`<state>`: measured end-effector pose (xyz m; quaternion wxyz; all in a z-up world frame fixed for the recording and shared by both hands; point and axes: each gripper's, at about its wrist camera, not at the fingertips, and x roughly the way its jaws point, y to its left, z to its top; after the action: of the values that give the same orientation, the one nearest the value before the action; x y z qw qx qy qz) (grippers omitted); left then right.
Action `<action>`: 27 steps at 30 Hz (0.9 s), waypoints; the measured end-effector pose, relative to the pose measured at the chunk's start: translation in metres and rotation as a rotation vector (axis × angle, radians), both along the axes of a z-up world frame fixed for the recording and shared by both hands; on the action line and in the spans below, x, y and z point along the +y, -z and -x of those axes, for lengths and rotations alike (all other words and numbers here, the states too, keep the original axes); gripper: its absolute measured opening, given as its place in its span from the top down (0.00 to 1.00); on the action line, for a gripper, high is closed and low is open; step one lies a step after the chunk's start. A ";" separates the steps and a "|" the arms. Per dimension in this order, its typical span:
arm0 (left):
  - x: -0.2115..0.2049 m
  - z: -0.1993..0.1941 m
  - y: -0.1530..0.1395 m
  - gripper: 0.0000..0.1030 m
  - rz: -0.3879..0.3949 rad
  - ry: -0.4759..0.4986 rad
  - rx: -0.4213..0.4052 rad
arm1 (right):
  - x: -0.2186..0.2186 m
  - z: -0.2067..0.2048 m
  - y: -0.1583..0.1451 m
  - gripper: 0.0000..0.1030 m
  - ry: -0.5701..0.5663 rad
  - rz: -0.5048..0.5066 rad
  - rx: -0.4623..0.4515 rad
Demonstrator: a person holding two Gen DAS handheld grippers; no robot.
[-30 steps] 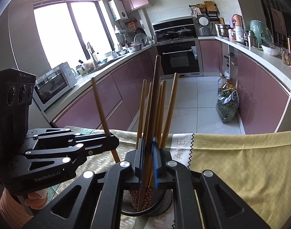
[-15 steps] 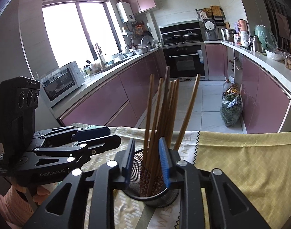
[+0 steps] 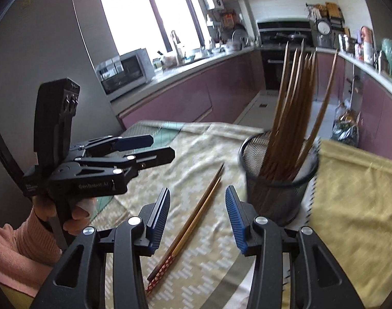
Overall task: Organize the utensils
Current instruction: 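Move the right gripper to the remaining chopsticks and close on one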
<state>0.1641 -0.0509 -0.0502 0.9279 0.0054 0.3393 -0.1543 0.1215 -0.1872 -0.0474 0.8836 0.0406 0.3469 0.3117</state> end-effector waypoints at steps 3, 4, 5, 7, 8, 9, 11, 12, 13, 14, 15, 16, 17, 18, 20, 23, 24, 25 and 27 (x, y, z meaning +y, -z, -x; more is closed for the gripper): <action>0.013 0.006 0.021 0.32 -0.015 -0.034 0.048 | 0.016 -0.002 0.021 0.59 -0.016 0.025 0.063; 0.019 0.008 0.026 0.32 -0.013 -0.039 0.058 | 0.020 -0.001 0.026 0.59 -0.018 0.032 0.076; 0.022 0.010 0.030 0.32 -0.016 -0.044 0.067 | 0.024 -0.001 0.031 0.59 -0.017 0.043 0.090; 0.023 0.012 0.037 0.32 -0.027 -0.054 0.078 | 0.029 0.001 0.039 0.59 -0.016 0.056 0.109; 0.025 0.014 0.039 0.32 -0.030 -0.059 0.080 | 0.031 0.002 0.042 0.59 -0.010 0.064 0.113; 0.025 0.015 0.042 0.32 -0.032 -0.062 0.082 | 0.033 0.002 0.044 0.59 -0.006 0.072 0.116; 0.025 0.018 0.046 0.32 -0.031 -0.064 0.086 | 0.035 0.003 0.050 0.59 0.000 0.069 0.133; 0.022 0.019 0.048 0.32 -0.032 -0.063 0.088 | 0.035 0.004 0.052 0.59 0.006 0.073 0.139; 0.022 0.020 0.049 0.32 -0.031 -0.061 0.092 | 0.036 0.005 0.054 0.59 0.010 0.078 0.142; 0.021 0.022 0.051 0.32 -0.030 -0.058 0.095 | 0.035 0.006 0.056 0.59 0.015 0.080 0.146; 0.021 0.023 0.052 0.32 -0.034 -0.056 0.095 | 0.036 0.006 0.057 0.59 0.020 0.084 0.149; 0.019 0.025 0.053 0.32 -0.039 -0.057 0.094 | 0.036 0.006 0.058 0.59 0.026 0.091 0.149; 0.018 0.025 0.054 0.32 -0.040 -0.058 0.096 | 0.036 0.007 0.059 0.59 0.033 0.102 0.147; 0.018 0.025 0.054 0.32 -0.039 -0.056 0.100 | 0.036 0.009 0.060 0.59 0.038 0.113 0.145; 0.017 0.026 0.056 0.32 -0.040 -0.057 0.106 | 0.040 0.011 0.062 0.59 0.043 0.130 0.142; 0.019 0.027 0.057 0.32 -0.042 -0.059 0.110 | 0.043 0.013 0.065 0.59 0.042 0.143 0.142; 0.019 0.027 0.057 0.32 -0.042 -0.060 0.112 | 0.043 0.013 0.065 0.59 0.042 0.146 0.143; 0.020 0.027 0.057 0.32 -0.041 -0.060 0.113 | 0.044 0.014 0.066 0.59 0.042 0.151 0.143; 0.022 0.028 0.057 0.32 -0.040 -0.060 0.115 | 0.046 0.015 0.068 0.59 0.045 0.165 0.141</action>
<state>0.1365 -0.0291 -0.1070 0.9109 0.0049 0.3949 -0.1196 0.1069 -0.1415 -0.1151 0.8642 -0.0025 0.4315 0.2587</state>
